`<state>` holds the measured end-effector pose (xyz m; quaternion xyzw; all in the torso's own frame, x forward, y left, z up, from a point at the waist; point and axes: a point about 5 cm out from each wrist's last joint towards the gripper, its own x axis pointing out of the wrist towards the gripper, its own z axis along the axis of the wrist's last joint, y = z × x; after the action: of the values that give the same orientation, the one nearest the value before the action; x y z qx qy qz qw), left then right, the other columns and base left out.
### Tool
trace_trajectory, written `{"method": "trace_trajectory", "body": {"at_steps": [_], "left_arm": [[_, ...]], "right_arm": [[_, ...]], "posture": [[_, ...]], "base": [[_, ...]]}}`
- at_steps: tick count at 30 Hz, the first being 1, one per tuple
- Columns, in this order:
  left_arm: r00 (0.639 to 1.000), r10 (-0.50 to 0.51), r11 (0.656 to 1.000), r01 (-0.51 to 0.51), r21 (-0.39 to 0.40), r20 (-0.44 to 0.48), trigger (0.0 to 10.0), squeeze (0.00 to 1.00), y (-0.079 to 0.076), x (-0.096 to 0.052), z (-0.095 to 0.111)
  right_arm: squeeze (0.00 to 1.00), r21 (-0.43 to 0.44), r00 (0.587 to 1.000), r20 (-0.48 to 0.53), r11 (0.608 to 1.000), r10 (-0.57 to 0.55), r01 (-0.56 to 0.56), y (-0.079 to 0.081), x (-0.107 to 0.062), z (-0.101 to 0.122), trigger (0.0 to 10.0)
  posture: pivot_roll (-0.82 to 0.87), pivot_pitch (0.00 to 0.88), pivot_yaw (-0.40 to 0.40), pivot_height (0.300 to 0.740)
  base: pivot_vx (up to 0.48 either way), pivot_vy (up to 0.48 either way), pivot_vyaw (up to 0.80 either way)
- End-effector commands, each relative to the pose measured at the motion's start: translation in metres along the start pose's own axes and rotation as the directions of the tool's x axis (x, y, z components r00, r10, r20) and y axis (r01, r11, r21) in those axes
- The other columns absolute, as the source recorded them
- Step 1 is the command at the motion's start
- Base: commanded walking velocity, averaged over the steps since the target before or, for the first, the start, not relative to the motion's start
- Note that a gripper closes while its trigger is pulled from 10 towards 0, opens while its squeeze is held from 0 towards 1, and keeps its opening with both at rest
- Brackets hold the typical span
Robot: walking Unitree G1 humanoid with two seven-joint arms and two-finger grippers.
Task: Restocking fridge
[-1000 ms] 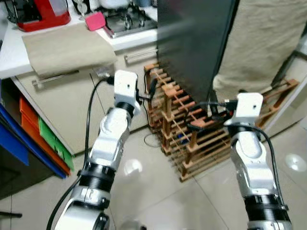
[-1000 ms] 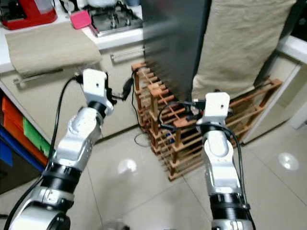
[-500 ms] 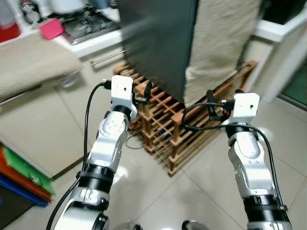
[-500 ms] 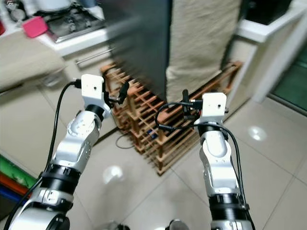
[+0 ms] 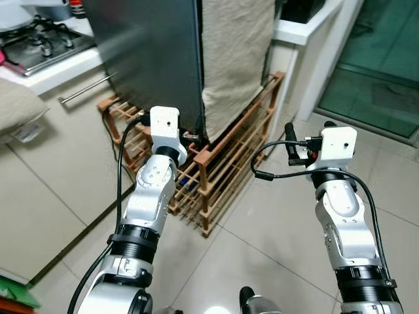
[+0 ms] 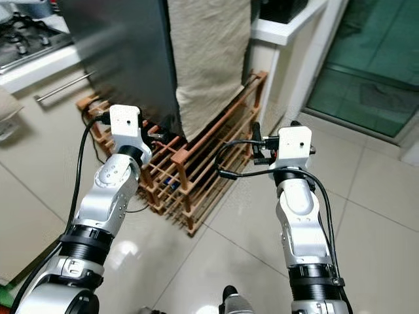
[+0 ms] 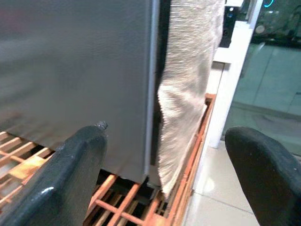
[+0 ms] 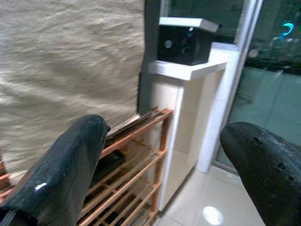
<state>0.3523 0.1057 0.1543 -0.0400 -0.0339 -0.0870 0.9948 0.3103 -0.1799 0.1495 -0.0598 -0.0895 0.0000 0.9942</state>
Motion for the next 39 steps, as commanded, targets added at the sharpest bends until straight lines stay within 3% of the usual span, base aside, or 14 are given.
{"method": "trace_trajectory", "body": {"at_steps": [1, 8, 15, 21, 24, 31, 39], "left_arm": [[1.000, 0.007, 1.000, -0.007, -0.009, 0.023, 10.0, 0.00, 0.001, 0.003, 0.006], [0.996, -0.051, 0.997, 0.047, 0.057, 0.068, 10.0, 0.00, -0.003, 0.004, 0.012], [0.998, -0.056, 0.996, 0.054, 0.065, 0.032, 10.0, 0.00, -0.009, 0.007, 0.008], [0.999, -0.033, 0.999, 0.033, 0.010, 0.043, 10.0, 0.00, -0.008, 0.007, 0.009], [0.996, -0.014, 1.000, 0.016, -0.015, 0.092, 10.0, 0.00, -0.007, 0.006, 0.016], [0.990, -0.013, 1.000, 0.015, -0.014, 0.138, 10.0, 0.00, -0.006, 0.008, 0.028], [0.987, -0.056, 0.997, 0.049, 0.052, 0.152, 10.0, 0.00, -0.012, 0.009, 0.032]], "right_arm": [[0.00, -0.013, 0.999, 0.044, 1.000, -0.002, 0.003, -0.002, 0.002, 0.010, 10.0], [0.00, -0.016, 0.999, 0.038, 1.000, 0.012, -0.011, 0.000, 0.003, 0.010, 10.0], [0.00, -0.025, 0.999, 0.033, 1.000, 0.008, -0.007, -0.001, 0.003, 0.007, 10.0], [0.00, -0.032, 0.999, 0.049, 0.999, 0.010, -0.009, 0.000, 0.003, 0.011, 10.0], [0.00, -0.035, 0.998, 0.055, 0.999, 0.014, -0.013, 0.000, 0.003, 0.012, 10.0], [0.00, -0.025, 0.998, 0.064, 1.000, 0.016, -0.014, 0.000, -0.001, 0.012, 10.0], [0.00, -0.021, 0.998, 0.061, 1.000, 0.014, -0.013, 0.002, -0.002, 0.012, 10.0]], "posture": [[-0.17, 0.020, 0.042, 0.740], [-0.17, 0.010, 0.043, 0.740], [-0.17, 0.006, 0.041, 0.740], [-0.18, 0.007, 0.040, 0.740], [-0.18, 0.012, 0.042, 0.740], [-0.18, 0.020, 0.044, 0.740], [-0.18, 0.031, 0.054, 0.740]], "base": [[0.000, 0.000, 0.00], [0.000, 0.340, -0.39], [0.000, 0.310, -0.73], [0.000, 0.000, 0.00], [0.000, 0.140, 0.00], [0.223, 0.406, 0.00], [0.327, 0.252, 0.00]]}}
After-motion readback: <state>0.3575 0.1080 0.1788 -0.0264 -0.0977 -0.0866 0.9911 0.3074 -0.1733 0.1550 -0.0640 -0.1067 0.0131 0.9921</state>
